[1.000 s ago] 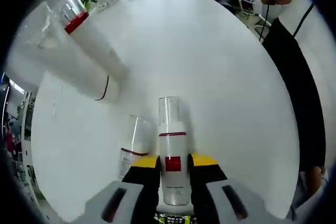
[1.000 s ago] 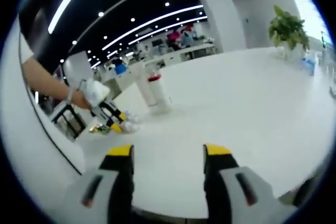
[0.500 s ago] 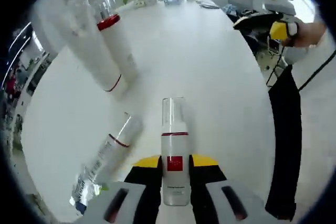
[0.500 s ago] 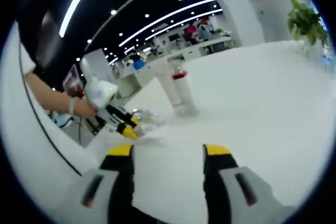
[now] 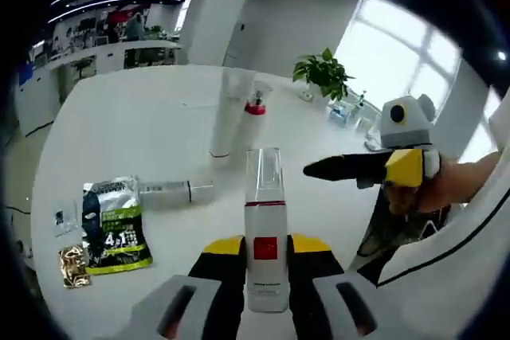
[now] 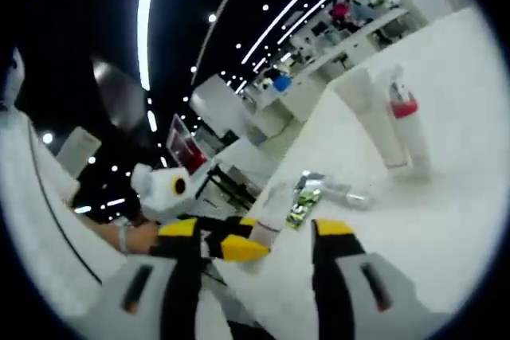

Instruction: Arrange the skincare products in the storage area until every visible bottle or jar stands upright without overlapping.

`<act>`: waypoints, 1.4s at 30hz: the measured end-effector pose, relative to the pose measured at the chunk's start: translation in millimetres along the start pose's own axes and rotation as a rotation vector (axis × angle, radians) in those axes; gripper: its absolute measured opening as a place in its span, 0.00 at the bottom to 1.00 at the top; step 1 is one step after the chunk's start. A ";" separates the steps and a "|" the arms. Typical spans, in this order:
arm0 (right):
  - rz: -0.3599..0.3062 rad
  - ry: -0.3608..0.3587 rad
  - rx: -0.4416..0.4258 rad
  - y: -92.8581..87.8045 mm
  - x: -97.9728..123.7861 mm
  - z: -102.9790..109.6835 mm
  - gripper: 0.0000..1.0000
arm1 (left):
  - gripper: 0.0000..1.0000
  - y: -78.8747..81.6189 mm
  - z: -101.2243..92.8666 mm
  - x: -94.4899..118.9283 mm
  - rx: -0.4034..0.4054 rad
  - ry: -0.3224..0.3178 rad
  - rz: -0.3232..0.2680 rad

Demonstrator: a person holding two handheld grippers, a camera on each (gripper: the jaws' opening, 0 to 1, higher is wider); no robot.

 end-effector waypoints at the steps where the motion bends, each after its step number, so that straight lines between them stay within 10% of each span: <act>1: -0.006 0.018 -0.039 0.6 -4.6 5.9 0.54 | 0.18 3.3 -3.4 5.7 -0.001 0.008 -0.023; 10: 0.021 0.102 -0.112 -8.2 -35.4 49.3 0.45 | 0.18 21.4 -24.5 42.7 -0.077 0.052 -0.135; 16: 0.029 0.022 -0.166 -6.8 -39.5 45.2 0.21 | 0.18 26.8 -29.7 56.8 -0.090 0.065 -0.170; 25: 0.060 -0.006 -0.153 -9.6 -37.0 53.2 0.19 | 0.19 28.0 -33.6 61.5 -0.157 0.091 -0.137; 33: 0.105 0.031 -0.050 1.5 -37.9 62.4 0.18 | 0.19 37.3 -34.3 66.6 -0.182 0.090 -0.181; 42: 0.136 0.162 0.094 17.4 -34.9 84.3 0.17 | 0.22 55.3 -43.5 75.1 -0.185 -0.054 -0.230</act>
Point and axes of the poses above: the point that each gripper's makers call its tool centre point, and the gripper's own axes: x roughly backward along the fingers, z roughly to its left, y roughly out of its top, the point moved 1 cm from there along x, roughly backward along the fingers, and after that the axes turned 3 degrees about -x, right-handed, at the moved point
